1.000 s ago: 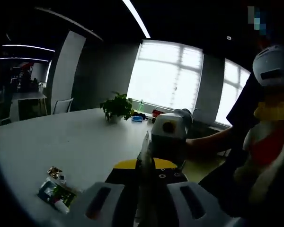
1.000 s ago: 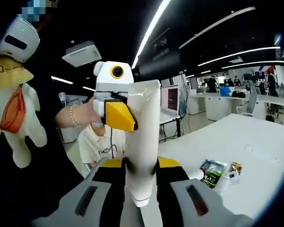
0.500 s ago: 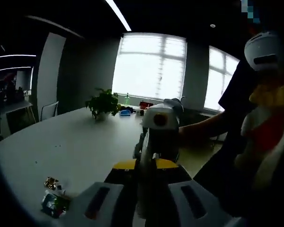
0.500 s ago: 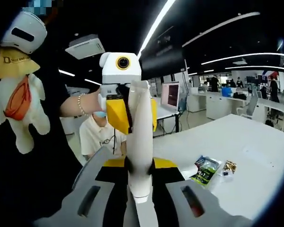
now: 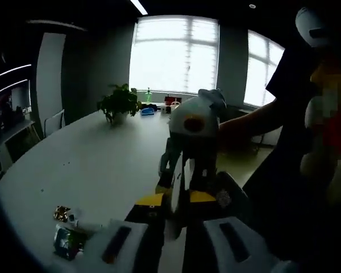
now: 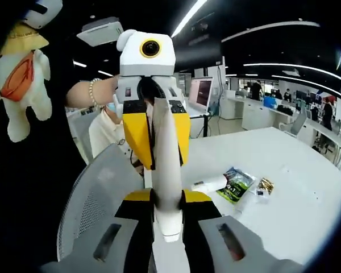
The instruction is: Arrange the skincare products in the storage area until every visible bottle or jar stands upright without overlapping.
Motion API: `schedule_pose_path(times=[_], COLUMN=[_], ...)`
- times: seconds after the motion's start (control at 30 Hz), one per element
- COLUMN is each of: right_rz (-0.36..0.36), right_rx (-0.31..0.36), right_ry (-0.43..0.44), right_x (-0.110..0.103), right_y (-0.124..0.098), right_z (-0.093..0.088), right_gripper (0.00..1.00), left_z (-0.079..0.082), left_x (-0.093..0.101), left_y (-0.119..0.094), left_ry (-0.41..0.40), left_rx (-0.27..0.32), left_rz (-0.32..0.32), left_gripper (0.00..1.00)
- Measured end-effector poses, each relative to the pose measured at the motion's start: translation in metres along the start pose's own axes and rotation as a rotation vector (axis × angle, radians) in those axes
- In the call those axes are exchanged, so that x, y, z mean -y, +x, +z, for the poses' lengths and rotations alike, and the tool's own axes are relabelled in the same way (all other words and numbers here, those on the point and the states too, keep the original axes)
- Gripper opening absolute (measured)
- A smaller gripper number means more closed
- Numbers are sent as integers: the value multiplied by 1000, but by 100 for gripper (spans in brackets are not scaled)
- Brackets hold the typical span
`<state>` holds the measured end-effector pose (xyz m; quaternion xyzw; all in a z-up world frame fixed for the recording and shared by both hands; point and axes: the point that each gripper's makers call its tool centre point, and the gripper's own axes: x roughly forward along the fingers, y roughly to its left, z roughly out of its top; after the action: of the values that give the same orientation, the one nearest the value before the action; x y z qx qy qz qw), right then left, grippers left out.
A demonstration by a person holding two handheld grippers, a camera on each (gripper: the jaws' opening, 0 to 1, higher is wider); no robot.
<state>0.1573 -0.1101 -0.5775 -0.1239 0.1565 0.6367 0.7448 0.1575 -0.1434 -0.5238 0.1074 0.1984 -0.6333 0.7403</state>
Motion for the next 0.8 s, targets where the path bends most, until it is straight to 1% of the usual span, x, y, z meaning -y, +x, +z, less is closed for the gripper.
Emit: schedule_pose_path(times=[0.1,0.37,0.5,0.67,0.8], right_rz=[-15,-38,-38,-38,-33], right_rx=[-21,-61,-90,-103,-114], right_ry=[10,32,36,53,62], right_x=[3,15,23,30,35], right_y=[1,2,3,6,8], right_z=[-13,-39,-52,-62,-69], right_gripper=[17,17,17,17,17], left_z=[-9,-27,-33,-41,-46], left_x=[-3,-13,-18,-27,-31], left_y=[9,31,39,46,51], left_ry=[-5,0,-7,-35,-40], left_rx=[-30,-97,-114,-125,-140], left_rz=[-5,-9,-11,-13,-21], left_gripper=[11,12,12,13,13])
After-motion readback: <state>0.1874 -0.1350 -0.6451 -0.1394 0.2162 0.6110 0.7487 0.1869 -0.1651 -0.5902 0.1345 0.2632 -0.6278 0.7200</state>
